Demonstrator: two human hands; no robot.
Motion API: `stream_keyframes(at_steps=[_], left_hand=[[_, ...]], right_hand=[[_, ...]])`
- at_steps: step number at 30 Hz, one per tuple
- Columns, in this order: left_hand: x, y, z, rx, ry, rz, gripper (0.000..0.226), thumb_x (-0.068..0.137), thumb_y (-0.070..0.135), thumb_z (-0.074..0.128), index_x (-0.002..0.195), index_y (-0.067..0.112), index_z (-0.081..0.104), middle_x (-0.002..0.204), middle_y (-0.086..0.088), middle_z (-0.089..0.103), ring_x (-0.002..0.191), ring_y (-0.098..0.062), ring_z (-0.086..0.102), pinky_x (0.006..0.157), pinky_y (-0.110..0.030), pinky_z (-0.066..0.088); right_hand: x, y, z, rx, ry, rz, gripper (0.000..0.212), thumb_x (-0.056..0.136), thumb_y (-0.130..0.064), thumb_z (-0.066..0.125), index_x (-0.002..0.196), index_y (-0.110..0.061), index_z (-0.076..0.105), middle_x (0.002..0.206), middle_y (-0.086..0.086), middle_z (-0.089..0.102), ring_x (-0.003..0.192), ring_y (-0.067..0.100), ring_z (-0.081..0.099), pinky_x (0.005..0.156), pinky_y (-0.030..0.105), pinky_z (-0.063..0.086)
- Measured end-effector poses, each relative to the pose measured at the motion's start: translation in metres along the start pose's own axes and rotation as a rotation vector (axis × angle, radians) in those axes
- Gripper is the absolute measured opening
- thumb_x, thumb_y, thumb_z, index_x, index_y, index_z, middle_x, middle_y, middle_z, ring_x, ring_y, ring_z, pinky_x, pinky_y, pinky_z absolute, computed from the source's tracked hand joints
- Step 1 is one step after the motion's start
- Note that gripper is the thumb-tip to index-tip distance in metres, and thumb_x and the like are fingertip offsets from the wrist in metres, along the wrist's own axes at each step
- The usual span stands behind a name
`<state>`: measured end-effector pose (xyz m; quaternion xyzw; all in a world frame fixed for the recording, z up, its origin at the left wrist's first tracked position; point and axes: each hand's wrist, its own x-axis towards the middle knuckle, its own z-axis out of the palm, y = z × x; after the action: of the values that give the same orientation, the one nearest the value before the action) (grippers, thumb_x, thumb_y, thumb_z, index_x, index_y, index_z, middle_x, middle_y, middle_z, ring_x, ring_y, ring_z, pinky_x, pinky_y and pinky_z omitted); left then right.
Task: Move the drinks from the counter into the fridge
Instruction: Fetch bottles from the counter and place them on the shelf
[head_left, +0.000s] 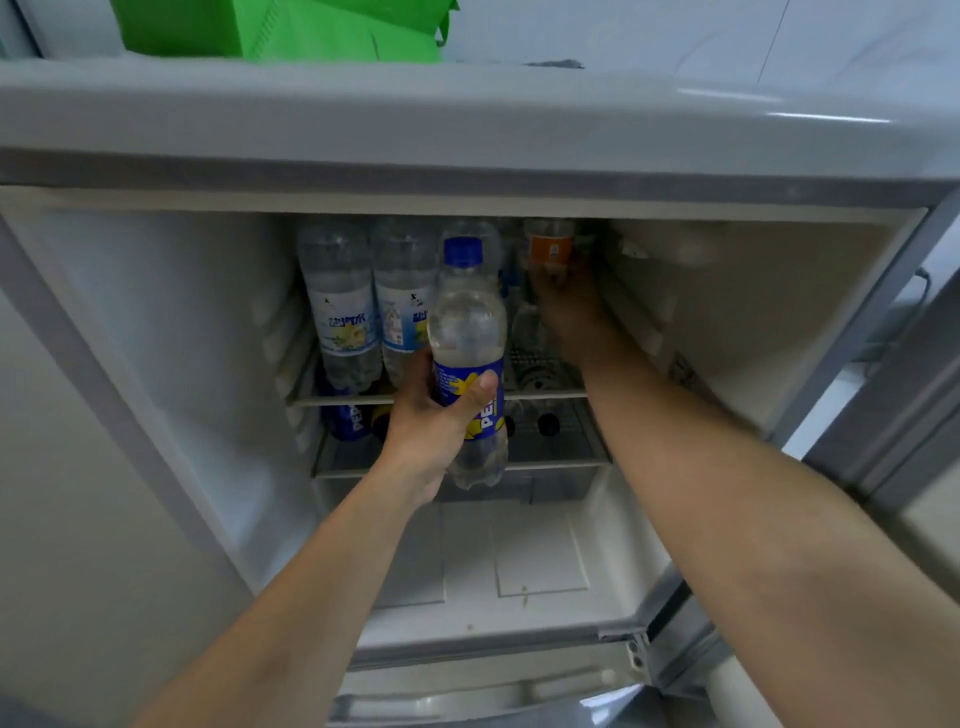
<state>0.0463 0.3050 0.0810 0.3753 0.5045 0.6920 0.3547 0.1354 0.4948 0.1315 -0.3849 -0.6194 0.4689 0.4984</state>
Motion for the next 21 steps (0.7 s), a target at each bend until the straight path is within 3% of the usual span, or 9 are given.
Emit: stream_keyframes(at_steps=[3,5,7,9,11,15,19,21], left_hand=[[0.005,0.004,0.007,-0.029,-0.021,-0.02,0.077,0.061,0.043,0.081,0.131,0.023,0.054,0.12,0.0,0.07,0.107,-0.018,0.068,0.085,-0.033,0.058],[0.01,0.006,0.01,-0.051,-0.036,-0.029,0.072,0.063,0.037,0.079,0.129,0.022,0.055,0.121,-0.002,0.069,0.108,-0.019,0.068,0.088,-0.036,0.057],[0.017,0.008,0.012,-0.053,-0.066,-0.018,0.059,0.067,0.031,0.078,0.123,0.024,0.058,0.118,-0.002,0.07,0.107,-0.019,0.068,0.088,-0.035,0.057],[0.024,0.01,0.017,-0.022,-0.086,-0.014,0.044,0.074,0.025,0.078,0.115,0.027,0.061,0.114,0.0,0.072,0.104,-0.017,0.069,0.088,-0.036,0.057],[0.029,0.012,0.026,0.045,-0.109,0.002,0.036,0.081,0.021,0.077,0.113,0.027,0.063,0.109,0.004,0.074,0.1,-0.013,0.071,0.083,-0.033,0.059],[0.034,0.019,0.044,0.153,-0.193,0.091,0.039,0.083,0.015,0.077,0.118,0.027,0.062,0.11,0.008,0.072,0.1,-0.006,0.069,0.078,-0.024,0.058],[0.038,0.032,0.044,0.211,-0.109,0.126,0.041,0.089,0.021,0.071,0.128,0.022,0.057,0.112,0.012,0.065,0.097,0.008,0.064,0.074,-0.014,0.054],[0.036,0.029,0.033,0.251,-0.017,0.085,0.03,0.093,0.025,0.064,0.123,0.023,0.061,0.111,0.011,0.065,0.1,0.001,0.064,0.078,-0.021,0.055]], right_hand=[[-0.043,-0.005,-0.012,0.109,0.072,0.014,0.021,0.101,-0.027,0.052,0.121,-0.026,0.057,0.126,0.006,0.062,0.105,0.014,0.062,0.081,0.026,0.047],[-0.077,0.006,-0.027,0.131,-0.028,0.022,0.019,0.094,-0.02,0.06,0.108,-0.032,0.063,0.115,-0.001,0.069,0.097,0.01,0.065,0.079,0.025,0.049],[-0.114,0.025,-0.042,0.071,-0.271,0.061,0.046,0.078,-0.018,0.073,0.119,-0.033,0.061,0.111,-0.007,0.073,0.103,0.01,0.068,0.083,0.027,0.054],[-0.14,0.04,-0.044,-0.051,-0.407,0.09,0.073,0.064,-0.031,0.083,0.13,-0.039,0.052,0.117,-0.012,0.07,0.109,0.006,0.066,0.09,0.03,0.053],[-0.146,0.046,-0.032,-0.145,-0.325,0.043,0.078,0.059,-0.043,0.087,0.127,-0.047,0.05,0.12,-0.017,0.068,0.109,0.005,0.065,0.092,0.034,0.054],[-0.132,0.04,-0.021,-0.179,-0.129,-0.082,0.066,0.068,-0.033,0.088,0.125,-0.026,0.054,0.114,-0.007,0.07,0.104,0.013,0.067,0.086,0.047,0.057],[-0.108,0.034,-0.026,-0.262,0.003,-0.166,0.049,0.075,-0.035,0.082,0.116,-0.033,0.056,0.108,-0.011,0.07,0.097,0.007,0.067,0.078,0.034,0.057],[-0.094,0.033,-0.024,-0.335,0.029,-0.128,0.044,0.078,-0.038,0.079,0.116,-0.035,0.058,0.106,-0.013,0.069,0.095,0.008,0.066,0.072,0.025,0.051]])
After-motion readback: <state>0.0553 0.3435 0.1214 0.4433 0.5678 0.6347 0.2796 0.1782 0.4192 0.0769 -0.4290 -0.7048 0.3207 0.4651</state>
